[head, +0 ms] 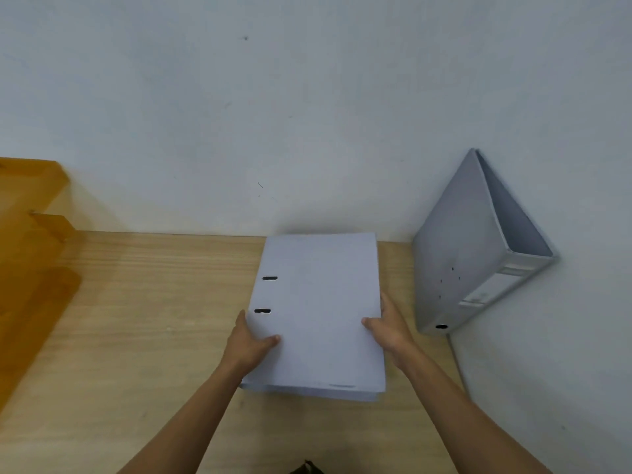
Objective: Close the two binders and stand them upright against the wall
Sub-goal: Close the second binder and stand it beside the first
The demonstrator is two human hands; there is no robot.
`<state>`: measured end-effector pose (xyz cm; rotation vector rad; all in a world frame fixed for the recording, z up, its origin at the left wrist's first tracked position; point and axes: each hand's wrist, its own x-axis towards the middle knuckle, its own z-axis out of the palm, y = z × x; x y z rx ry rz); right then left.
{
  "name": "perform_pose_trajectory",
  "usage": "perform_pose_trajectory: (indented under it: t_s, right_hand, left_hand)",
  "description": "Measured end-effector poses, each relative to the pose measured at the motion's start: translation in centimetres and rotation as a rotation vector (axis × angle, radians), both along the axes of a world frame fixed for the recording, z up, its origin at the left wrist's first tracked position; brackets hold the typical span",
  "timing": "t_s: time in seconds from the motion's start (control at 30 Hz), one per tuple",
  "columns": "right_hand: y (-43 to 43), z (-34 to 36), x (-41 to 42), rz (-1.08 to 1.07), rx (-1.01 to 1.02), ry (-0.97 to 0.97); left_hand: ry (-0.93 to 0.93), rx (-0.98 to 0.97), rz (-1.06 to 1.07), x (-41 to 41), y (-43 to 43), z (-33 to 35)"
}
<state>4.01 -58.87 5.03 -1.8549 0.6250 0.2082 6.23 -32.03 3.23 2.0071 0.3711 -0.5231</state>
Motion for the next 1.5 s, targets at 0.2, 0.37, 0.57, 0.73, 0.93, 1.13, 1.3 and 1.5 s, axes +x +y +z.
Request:
perform_pose_trajectory:
  t_s: [0.2, 0.37, 0.57, 0.73, 0.93, 1.13, 1.3, 1.5]
  right_hand:
    - [-1.8, -3.9, -1.0, 0.155, -0.209, 0.129]
    - [-2.1, -6.9, -1.5, 0.335, -0.336, 0.283]
    - [-1.3, -7.8, -0.6, 0.505, -0.503, 0.334]
    - [-1.5, -8.4, -1.2, 0.636, -0.407, 0.458]
    - [-1.4, -7.4, -0.6, 0.564, -0.240, 0.427]
    - [1.1, -5.8, -2.9, 0.567, -0.131, 0.357]
    - [2.6, -2.8, -2.4, 0.454, -0.092, 0.246]
    - [3.2, 0.8, -0.8, 0.280, -0.084, 0.010]
  left_hand:
    - [-0.039, 0.257, -0.094, -2.1, -2.0, -2.1]
    - [-0.090, 0.364, -0.134, -4.3, -3.7, -2.4]
    - [-0.088, 0.380, -0.129, -4.9, -4.2, -2.8]
    - [-0.065, 0.333, -0.151, -4.4, -3.8, -3.1]
    - [0.122, -0.111, 0.059, -1.5, -2.1, -3.8]
    - [0.304, -0.335, 0.288, -1.6, -3.7, -2.9]
    - [0.372, -0.508, 0.278, -3.4, -5.8, -2.2]
    - [0.342, -0.999, 0.114, -2.8, -9.7, 3.3]
